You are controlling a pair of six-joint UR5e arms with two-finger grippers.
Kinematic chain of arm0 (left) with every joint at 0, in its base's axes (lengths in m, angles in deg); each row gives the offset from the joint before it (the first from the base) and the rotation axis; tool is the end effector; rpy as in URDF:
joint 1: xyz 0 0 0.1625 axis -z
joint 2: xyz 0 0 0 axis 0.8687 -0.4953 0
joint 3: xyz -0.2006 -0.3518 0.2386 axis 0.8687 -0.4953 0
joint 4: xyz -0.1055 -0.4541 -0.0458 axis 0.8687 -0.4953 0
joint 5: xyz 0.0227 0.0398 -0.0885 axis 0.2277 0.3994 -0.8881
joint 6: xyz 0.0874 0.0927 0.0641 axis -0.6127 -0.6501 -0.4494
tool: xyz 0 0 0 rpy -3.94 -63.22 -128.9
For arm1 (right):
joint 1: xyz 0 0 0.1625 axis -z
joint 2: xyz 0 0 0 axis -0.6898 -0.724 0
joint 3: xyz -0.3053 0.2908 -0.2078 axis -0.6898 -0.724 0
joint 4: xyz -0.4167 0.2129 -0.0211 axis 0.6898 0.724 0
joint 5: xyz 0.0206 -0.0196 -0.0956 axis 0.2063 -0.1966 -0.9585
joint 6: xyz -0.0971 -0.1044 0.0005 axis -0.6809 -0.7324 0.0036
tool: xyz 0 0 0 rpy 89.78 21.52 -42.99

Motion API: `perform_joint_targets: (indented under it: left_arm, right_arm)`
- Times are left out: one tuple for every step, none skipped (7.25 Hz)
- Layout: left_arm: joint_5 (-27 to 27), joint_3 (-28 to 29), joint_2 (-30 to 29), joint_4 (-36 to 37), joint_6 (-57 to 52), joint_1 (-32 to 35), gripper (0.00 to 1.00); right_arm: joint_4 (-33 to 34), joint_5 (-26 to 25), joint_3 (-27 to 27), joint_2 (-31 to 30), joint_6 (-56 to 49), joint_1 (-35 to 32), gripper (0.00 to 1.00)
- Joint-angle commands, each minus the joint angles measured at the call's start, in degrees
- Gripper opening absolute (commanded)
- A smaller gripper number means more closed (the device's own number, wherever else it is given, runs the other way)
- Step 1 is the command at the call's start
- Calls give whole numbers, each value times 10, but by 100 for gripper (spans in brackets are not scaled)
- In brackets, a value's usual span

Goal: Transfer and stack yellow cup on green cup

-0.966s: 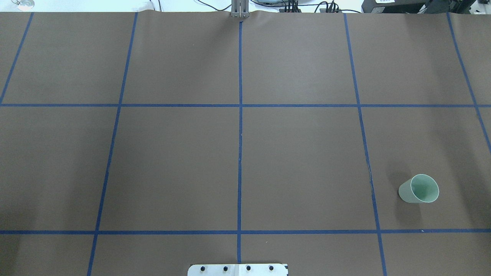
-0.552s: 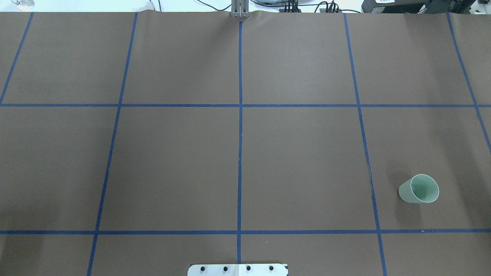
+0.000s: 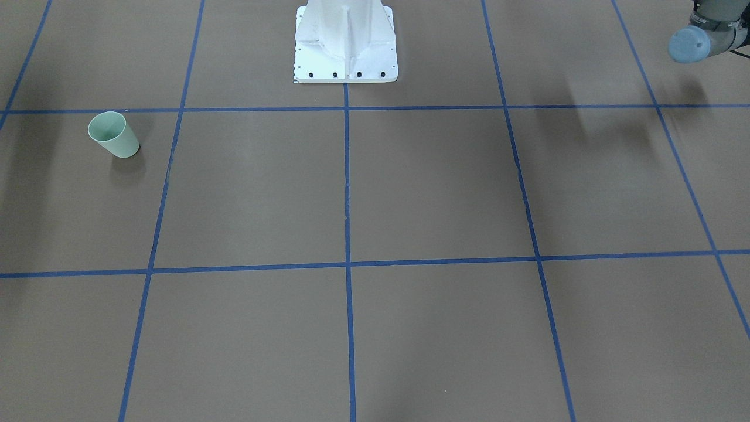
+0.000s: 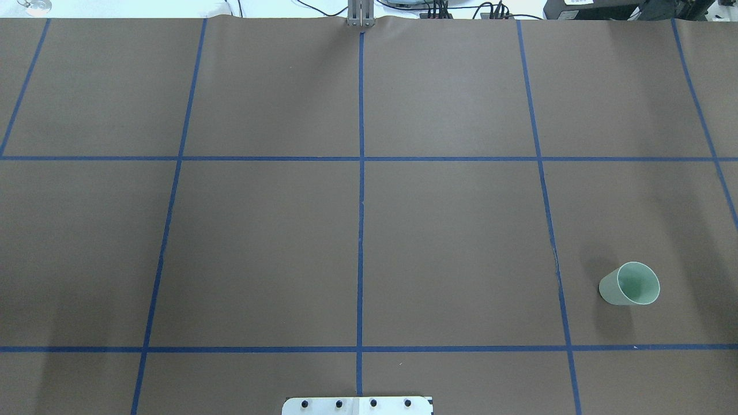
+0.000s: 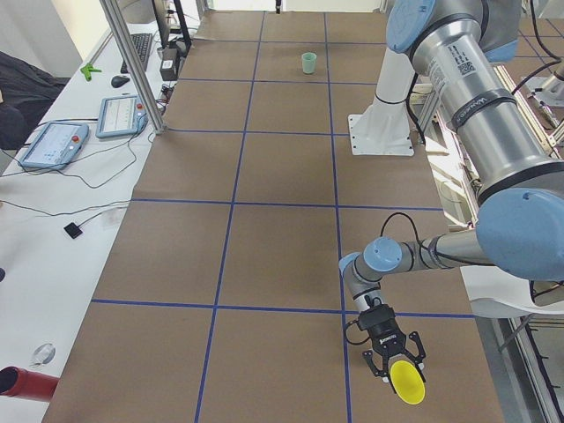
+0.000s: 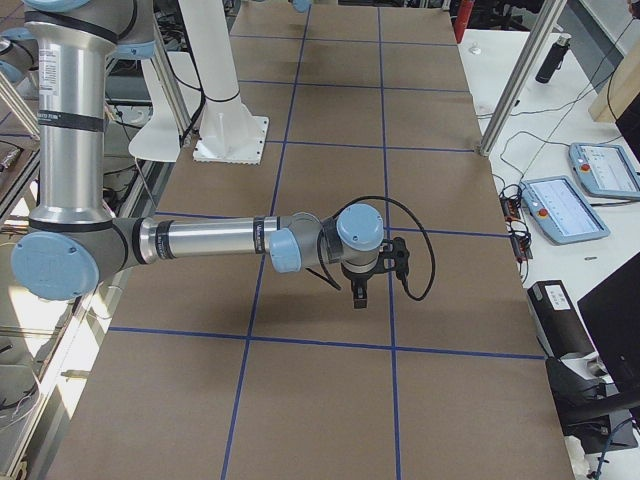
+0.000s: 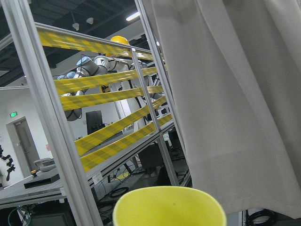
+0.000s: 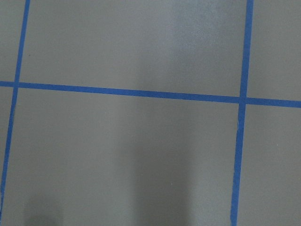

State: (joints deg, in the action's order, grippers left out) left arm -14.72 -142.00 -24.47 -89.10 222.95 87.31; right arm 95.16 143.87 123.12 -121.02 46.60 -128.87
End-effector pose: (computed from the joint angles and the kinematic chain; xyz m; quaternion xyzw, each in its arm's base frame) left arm 0.0611 -0.1735 0.8691 0.0417 -0.3547 -0.5697 0.7402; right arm -0.0243 -0.5250 0.6532 0.0531 -0.4533 -0.0232 0.8895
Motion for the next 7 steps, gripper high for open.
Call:
perform_joint_targets:
  left_arm:
    - [85,-72,-25,25,-128,113,17]
    - [132,-74,-76,26,-206,185,17]
    - [186,-73,-146,27,-315,272,17]
    - [213,-67,-207,26,-410,331,17]
    - [215,-65,-241,25,-456,339,17]
    - [214,-61,-307,25,-487,346,15]
    - [210,-53,-374,24,-509,350,14]
  right_arm:
    - [1,-2,-3,5,1,7,100]
    - [2,-1,-3,8,1,7,100]
    - [2,-1,-2,9,1,7,100]
    - [3,-1,-2,13,1,7,100]
    - [3,-1,-2,14,1,8,100]
    - [4,-1,-5,25,4,11,100]
    - [4,-1,-6,26,5,11,100]
